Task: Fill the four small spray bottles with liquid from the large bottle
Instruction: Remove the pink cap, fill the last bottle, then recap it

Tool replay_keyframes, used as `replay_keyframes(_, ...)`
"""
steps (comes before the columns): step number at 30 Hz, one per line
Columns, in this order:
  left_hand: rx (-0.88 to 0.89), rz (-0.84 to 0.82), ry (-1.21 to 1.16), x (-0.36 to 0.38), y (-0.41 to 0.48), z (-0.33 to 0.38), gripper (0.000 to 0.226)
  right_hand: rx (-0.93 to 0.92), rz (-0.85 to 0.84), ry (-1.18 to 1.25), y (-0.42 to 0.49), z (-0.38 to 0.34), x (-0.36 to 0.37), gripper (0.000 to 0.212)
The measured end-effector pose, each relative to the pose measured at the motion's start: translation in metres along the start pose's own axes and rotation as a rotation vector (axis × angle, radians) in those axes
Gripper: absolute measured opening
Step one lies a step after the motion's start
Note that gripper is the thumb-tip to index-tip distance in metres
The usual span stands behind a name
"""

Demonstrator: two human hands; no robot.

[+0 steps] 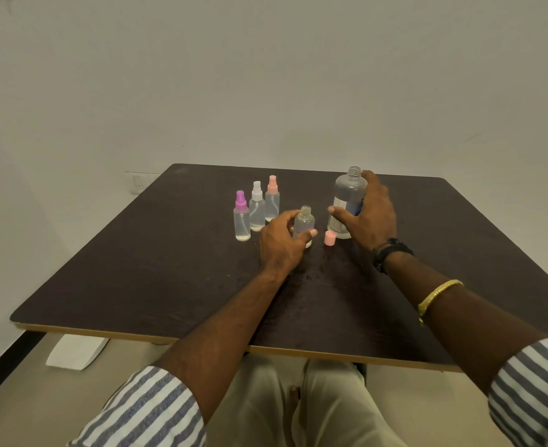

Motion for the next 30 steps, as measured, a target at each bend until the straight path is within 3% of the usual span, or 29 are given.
replay_keyframes(3,0.001,0.003,-0.004,-0.002,0.0,0.0,0.054,-0.07,0.162,-0.133,-0.002,-0.015,-0.022,0.086)
replay_keyframes(6,0.001,0.007,-0.001,-0.004,-0.001,0.001,0.052,-0.222,0.267,-0.169,-0.005,-0.043,-0.036,0.055)
replay_keyframes(10,0.008,0.013,-0.011,-0.005,-0.003,0.003,0.049,-0.342,-0.022,-0.194,-0.006,-0.054,-0.004,0.025)
replay_keyframes(18,0.033,0.025,-0.009,-0.008,-0.004,0.008,0.049,-0.33,-0.491,-0.458,-0.023,-0.054,0.042,0.034)
replay_keyframes(24,0.016,0.024,0.008,-0.01,-0.004,0.005,0.05,-0.298,-0.594,-0.438,-0.024,-0.05,0.053,0.024)
replay_keyframes(30,0.004,0.029,-0.001,-0.012,-0.002,0.001,0.047,-0.294,-0.414,-0.269,-0.013,-0.052,0.041,0.012)
Point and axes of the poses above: each hand's wrist, its own y-axis towards the middle knuckle, its own x-axis out of the palm, z = x × y, the point moved 9 cm from there along y, towards the middle knuckle, and after that the axes turned 13 degrees about -x, right-handed, at the moved point
